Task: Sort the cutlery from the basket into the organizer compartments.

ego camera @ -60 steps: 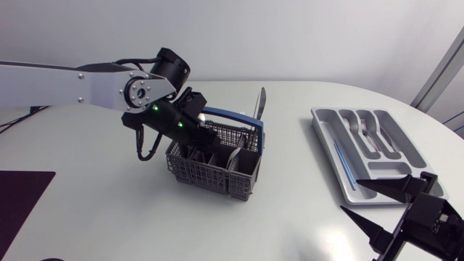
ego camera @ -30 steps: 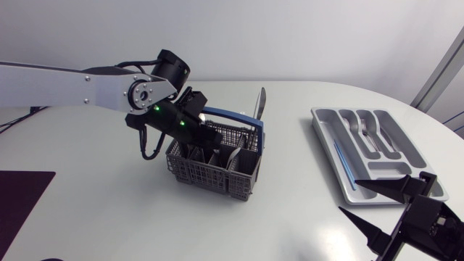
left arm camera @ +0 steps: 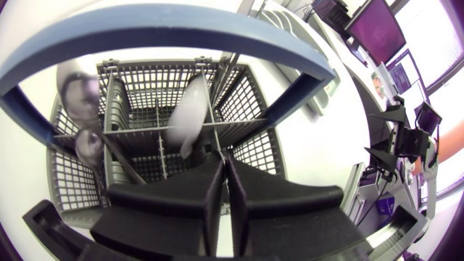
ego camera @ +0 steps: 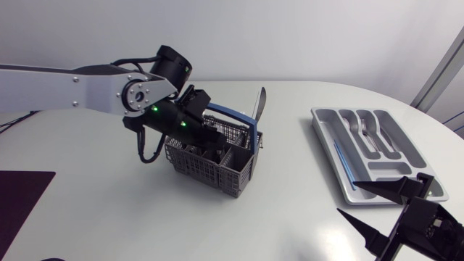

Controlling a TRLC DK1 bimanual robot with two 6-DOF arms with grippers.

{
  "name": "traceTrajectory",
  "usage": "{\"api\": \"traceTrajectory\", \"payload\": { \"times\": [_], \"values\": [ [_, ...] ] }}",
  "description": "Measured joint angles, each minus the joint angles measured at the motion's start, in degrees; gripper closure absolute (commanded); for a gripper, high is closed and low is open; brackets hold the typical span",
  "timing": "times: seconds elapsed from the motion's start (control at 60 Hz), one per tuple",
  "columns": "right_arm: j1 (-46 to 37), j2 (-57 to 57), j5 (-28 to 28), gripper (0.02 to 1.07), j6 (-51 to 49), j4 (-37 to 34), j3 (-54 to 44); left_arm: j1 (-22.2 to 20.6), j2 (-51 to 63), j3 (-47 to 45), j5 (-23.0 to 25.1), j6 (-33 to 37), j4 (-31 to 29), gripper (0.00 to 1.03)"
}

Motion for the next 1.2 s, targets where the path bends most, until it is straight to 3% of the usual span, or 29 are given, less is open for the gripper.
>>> {"api": "traceTrajectory", "payload": {
  "times": [0.333,0.8,1.2],
  "values": [
    [1.5,0.0,0.7,0.31,0.9,0.0,0.0,0.2,-9.6,-0.6,0.0,2.4,-2.4,1.0],
    [2.6,0.0,1.1,0.31,1.3,0.0,0.0,0.4,-13.8,-1.9,0.0,5.2,-5.3,1.0],
    [6.0,2.6,1.3,0.31,4.2,0.1,4.5,-2.3,-24.7,1.8,-1.1,10.2,-13.1,1.0]
  ]
}}
